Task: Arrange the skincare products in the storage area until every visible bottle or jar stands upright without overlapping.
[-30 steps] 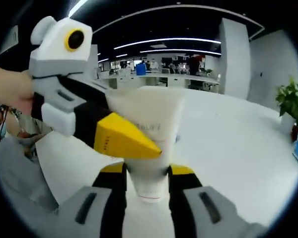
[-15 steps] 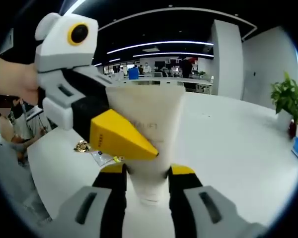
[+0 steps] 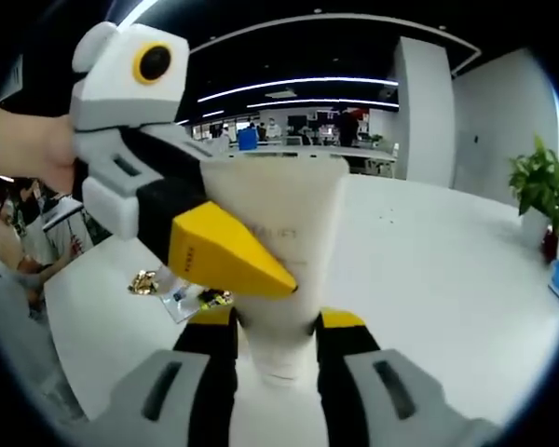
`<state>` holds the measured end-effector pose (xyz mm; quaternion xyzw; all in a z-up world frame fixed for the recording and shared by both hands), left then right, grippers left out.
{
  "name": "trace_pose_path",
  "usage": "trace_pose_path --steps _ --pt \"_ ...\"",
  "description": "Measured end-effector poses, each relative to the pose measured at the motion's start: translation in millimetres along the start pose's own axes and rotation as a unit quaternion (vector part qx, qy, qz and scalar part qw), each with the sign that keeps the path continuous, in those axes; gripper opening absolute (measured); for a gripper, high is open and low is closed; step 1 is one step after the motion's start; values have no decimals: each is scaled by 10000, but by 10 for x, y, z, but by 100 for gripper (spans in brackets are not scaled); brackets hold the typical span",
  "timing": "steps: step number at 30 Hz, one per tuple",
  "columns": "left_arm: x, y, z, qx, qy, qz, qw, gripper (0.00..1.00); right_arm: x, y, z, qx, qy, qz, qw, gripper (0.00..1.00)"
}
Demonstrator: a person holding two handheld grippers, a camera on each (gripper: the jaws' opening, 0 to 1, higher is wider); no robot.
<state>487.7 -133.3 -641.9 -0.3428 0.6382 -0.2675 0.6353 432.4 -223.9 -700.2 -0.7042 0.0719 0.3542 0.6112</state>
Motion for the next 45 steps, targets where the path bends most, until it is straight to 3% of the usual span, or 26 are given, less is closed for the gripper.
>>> trace_pose_path --steps 28,35,39,45 --pt "-6 -8 160 523 18 344 9980 11 122 -70 -9 0 131 -85 9999 32" --pt "-3 -2 164 396 44 292 9988 11 127 -70 -16 -15 119 -68 9999 33" --pt "13 29 141 455 50 404 9981 12 124 -49 -18 -2 84 -51 10000 33" --pt "13 83 134 337 24 437 9985 21 114 -16 -16 -9 84 35 10000 32"
Point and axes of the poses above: the point that each gripper's makers call its tool centre point, and the gripper's own axes: x roughly forward along the fingers, z roughly to its left, y roughly out of its underside, the point moved 9 cm from there along -x, roughly backward along the fingers, and after that the axes turned 12 degrees about z, right-handed, at the moved point
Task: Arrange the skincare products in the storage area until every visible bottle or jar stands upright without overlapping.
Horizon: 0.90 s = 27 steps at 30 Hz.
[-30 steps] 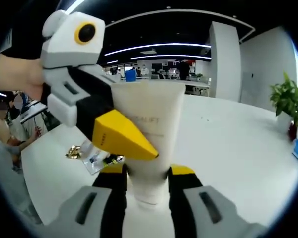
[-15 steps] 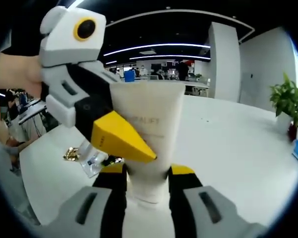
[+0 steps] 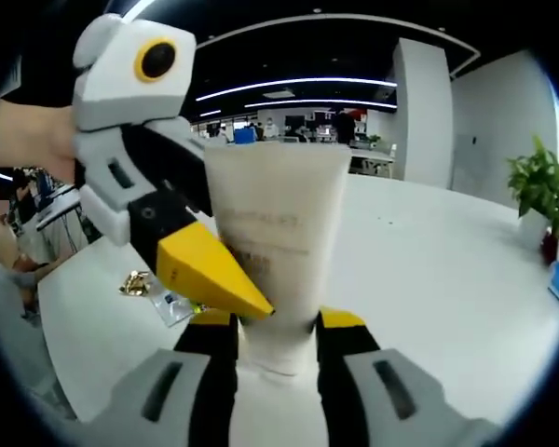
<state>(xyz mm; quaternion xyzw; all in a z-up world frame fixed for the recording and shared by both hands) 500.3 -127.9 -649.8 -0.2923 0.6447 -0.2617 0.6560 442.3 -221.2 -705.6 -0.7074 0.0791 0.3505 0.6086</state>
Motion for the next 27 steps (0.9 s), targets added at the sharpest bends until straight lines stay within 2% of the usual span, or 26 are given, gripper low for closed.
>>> trace_pose_path --steps 6,16,22,27 --pt "-7 27 -22 -114 -7 -48 9999 21 -16 40 -14 2 -12 78 10000 34" --pt "-19 95 -95 -296 -63 -51 9995 26 -63 83 -8 -55 -63 201 9998 44" --pt "-59 161 -180 -638 -88 -122 9979 38 -105 131 33 1 -180 240 9995 56" --pt "-102 225 -272 -939 -129 -188 9953 44 -145 175 78 -41 -262 346 9991 58"
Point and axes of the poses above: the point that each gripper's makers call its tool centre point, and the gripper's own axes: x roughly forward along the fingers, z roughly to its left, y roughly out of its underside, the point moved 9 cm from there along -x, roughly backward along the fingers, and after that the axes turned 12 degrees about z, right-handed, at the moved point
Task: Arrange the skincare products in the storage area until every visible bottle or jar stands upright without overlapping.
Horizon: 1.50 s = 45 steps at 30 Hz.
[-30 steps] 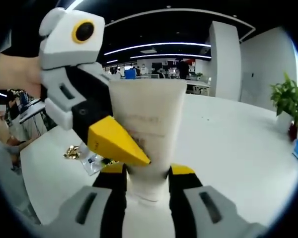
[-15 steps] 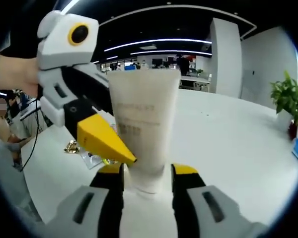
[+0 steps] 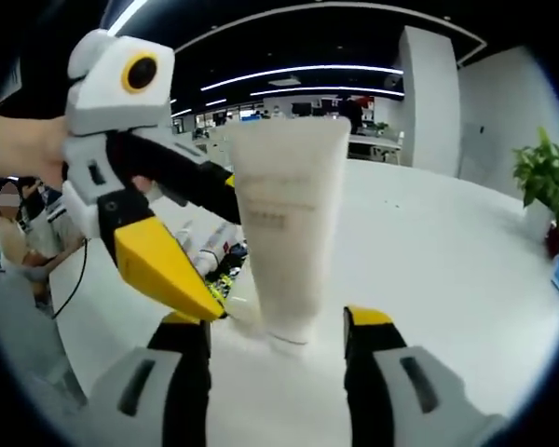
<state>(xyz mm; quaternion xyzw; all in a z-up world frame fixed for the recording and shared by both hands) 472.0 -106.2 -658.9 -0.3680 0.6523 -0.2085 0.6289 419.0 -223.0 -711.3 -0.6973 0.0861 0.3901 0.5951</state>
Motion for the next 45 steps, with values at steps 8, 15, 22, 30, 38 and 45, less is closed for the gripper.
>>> trace_pose_path --steps 8,15,22,30,38,45 --pt "-110 191 -116 -523 -214 3 9984 60 -87 66 44 -49 -123 107 9999 65" --pt "-244 423 -264 -1179 -374 -59 9923 69 -230 172 96 -57 -228 211 9995 73" --pt "-344 617 -399 -1510 -568 -22 9869 76 -414 282 124 -72 -286 323 9990 78" --pt "-528 766 -590 -1853 -751 -336 9792 78 -593 349 121 7 -270 357 9990 82" --pt "-797 970 -761 -2176 -1312 -485 9660 93 -760 376 195 65 -321 372 9988 86" --pt "-1050 1187 -969 -2413 -1680 -417 9549 97 -907 339 254 4 -358 292 9989 88"
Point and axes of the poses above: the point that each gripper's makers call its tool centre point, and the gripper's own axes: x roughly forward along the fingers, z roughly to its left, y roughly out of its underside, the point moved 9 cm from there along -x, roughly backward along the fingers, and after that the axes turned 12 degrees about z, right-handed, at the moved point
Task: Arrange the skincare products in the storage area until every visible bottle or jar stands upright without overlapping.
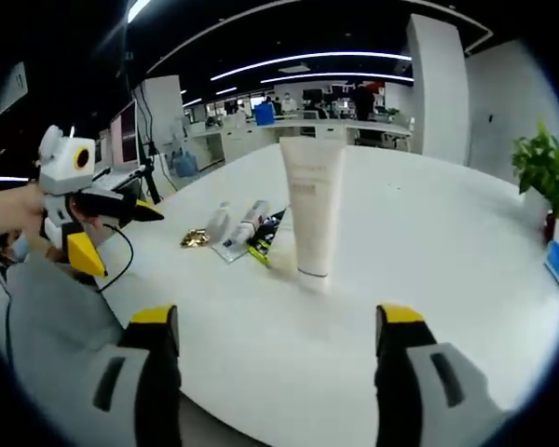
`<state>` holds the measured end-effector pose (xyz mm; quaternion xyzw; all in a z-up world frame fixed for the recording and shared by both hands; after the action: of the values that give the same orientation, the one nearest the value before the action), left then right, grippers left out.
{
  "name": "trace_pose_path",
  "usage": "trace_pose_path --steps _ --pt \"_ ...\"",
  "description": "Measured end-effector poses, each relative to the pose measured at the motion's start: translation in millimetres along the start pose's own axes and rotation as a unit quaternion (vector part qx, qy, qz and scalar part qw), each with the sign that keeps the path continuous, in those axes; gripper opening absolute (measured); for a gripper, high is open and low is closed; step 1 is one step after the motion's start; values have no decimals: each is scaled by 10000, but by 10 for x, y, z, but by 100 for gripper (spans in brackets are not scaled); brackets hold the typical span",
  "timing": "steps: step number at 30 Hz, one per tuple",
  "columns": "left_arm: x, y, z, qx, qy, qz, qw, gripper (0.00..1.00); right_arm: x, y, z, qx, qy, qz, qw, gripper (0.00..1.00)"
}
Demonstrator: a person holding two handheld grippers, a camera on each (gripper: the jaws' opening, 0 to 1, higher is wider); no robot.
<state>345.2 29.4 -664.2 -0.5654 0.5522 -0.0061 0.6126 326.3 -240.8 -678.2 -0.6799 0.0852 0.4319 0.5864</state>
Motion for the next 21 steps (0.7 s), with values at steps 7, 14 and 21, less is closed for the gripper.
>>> trace_pose_path --steps 7,14,21 --pt "-263 124 1 -279 -257 -182 9991 97 -141 32 72 101 -91 -37 9999 90" --pt "-480 245 10 -436 -703 -246 9963 97 -244 61 178 277 -130 -151 9994 93" --pt "-682 370 5 -532 -925 -301 9938 97 -170 66 260 -14 -102 -182 9998 95"
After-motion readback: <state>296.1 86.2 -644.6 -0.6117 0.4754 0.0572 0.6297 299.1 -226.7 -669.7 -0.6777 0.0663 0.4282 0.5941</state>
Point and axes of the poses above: the point that each gripper's makers call its tool centre point, and the gripper's own axes: x roughly forward along the fingers, z roughly to its left, y roughly out of its underside, the point moved 9 cm from there along -x, roughly backward along the fingers, and after that the axes turned 12 degrees about z, right-handed, at the moved point
